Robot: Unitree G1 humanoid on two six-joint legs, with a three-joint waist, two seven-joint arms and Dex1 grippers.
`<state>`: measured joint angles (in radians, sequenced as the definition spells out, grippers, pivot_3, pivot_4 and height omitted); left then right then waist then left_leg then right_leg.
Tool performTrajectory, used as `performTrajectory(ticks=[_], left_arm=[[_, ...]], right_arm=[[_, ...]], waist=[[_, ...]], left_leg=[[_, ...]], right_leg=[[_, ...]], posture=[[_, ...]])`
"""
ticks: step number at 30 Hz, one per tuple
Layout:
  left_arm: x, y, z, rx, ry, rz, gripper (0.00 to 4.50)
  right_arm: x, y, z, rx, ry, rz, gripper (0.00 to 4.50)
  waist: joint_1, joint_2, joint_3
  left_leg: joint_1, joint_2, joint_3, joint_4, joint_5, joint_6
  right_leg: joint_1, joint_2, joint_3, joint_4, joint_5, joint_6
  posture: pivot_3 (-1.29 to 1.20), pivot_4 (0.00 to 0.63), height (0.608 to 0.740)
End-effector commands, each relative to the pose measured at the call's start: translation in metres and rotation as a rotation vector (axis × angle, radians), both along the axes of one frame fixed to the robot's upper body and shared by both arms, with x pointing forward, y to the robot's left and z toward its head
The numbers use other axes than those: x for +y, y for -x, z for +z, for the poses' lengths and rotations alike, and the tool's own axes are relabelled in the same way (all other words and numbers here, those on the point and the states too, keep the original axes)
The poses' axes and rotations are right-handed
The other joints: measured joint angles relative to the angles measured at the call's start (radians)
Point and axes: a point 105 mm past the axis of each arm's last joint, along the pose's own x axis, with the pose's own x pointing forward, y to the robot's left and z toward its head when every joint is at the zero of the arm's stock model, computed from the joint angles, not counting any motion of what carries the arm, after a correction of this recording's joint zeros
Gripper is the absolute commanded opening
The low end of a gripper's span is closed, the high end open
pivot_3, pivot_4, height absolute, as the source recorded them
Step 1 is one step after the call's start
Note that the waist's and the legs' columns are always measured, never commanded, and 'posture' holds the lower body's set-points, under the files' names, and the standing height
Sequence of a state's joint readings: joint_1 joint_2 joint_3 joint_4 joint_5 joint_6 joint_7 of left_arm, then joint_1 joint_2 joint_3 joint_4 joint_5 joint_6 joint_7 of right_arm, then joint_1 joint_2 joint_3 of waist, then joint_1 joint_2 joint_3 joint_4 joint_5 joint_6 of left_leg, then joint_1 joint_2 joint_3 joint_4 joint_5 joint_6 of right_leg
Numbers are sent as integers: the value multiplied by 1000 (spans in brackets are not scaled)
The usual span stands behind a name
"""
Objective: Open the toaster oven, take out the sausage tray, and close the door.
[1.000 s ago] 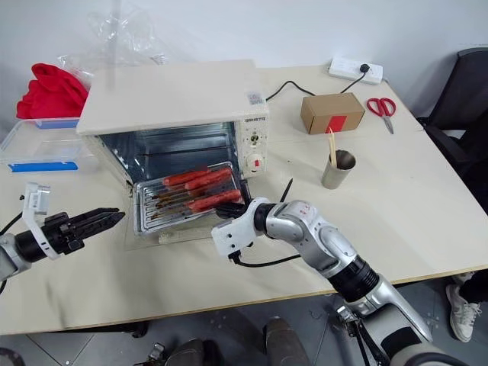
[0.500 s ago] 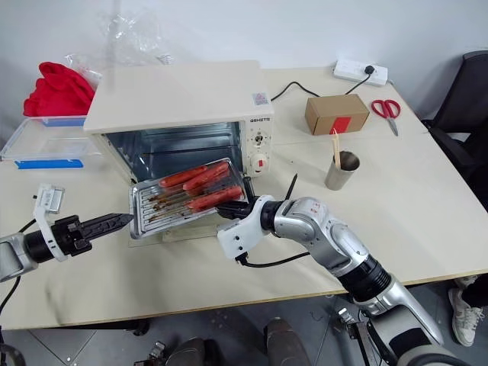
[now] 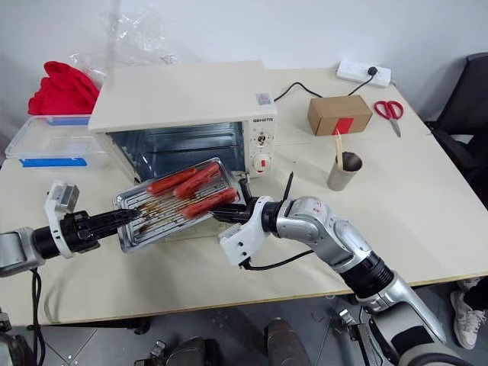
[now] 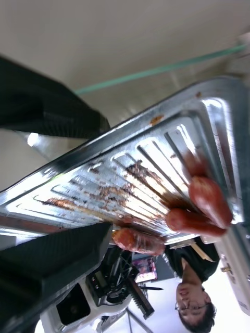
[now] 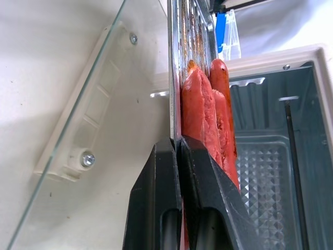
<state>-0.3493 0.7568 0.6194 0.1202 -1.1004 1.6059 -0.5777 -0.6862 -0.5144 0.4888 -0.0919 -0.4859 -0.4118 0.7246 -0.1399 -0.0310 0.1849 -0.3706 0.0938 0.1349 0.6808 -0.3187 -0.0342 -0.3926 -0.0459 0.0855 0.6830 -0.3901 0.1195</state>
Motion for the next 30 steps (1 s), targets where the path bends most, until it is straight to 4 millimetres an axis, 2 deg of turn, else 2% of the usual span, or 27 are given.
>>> performTrajectory(ticks=[1, 3, 6, 14, 23, 26, 30], left_arm=[[-6, 5, 2, 5, 61, -25, 1218], [-6, 5, 0, 16, 81, -13, 565], [-5, 3, 3, 9, 124, 12, 18], [-12, 7, 6, 27, 190, -11, 18], [-18, 12, -8, 100, 222, 79, 18], [-12, 12, -10, 91, 241, 129, 0], [-9, 14, -11, 76, 258, 158, 0]], right_arm=[[0, 5, 22, -48, -54, 40, 0], [0, 5, 22, -49, -55, 46, 0], [1, 7, 23, -50, -57, 60, 0], [-2, 7, 21, -1, -52, 70, 0], [-7, 10, 25, 110, -78, 90, 0], [-12, 11, 26, 152, -78, 92, 767], [-17, 10, 29, 186, -94, 84, 2014]], waist=[[0, 0, 0], [0, 0, 0], [1, 0, 0], [0, 0, 0], [1, 0, 0], [2, 0, 0], [4, 0, 0]], left_leg=[[0, 0, 0, 0, 0, 0], [0, 1, 0, 0, 0, 0], [0, 1, -1, 1, 0, 0], [0, 1, -1, 2, 0, 0], [1, -1, -4, 2, 0, 0], [1, -3, -6, 2, 0, 0], [0, -4, -7, 2, 0, 0]], right_leg=[[0, 0, 0, 0, 0, 0], [0, -2, 0, 0, 0, 0], [0, -3, 0, 1, 0, 0], [0, -2, 0, 1, 0, 0], [1, -11, -3, 4, 0, 0], [2, -12, -6, 3, 0, 0], [4, -12, -9, 1, 0, 0]], posture=[[0, 150, 740], [0, 150, 740], [0, 150, 740], [0, 150, 740], [0, 150, 740], [0, 150, 740], [0, 150, 740]])
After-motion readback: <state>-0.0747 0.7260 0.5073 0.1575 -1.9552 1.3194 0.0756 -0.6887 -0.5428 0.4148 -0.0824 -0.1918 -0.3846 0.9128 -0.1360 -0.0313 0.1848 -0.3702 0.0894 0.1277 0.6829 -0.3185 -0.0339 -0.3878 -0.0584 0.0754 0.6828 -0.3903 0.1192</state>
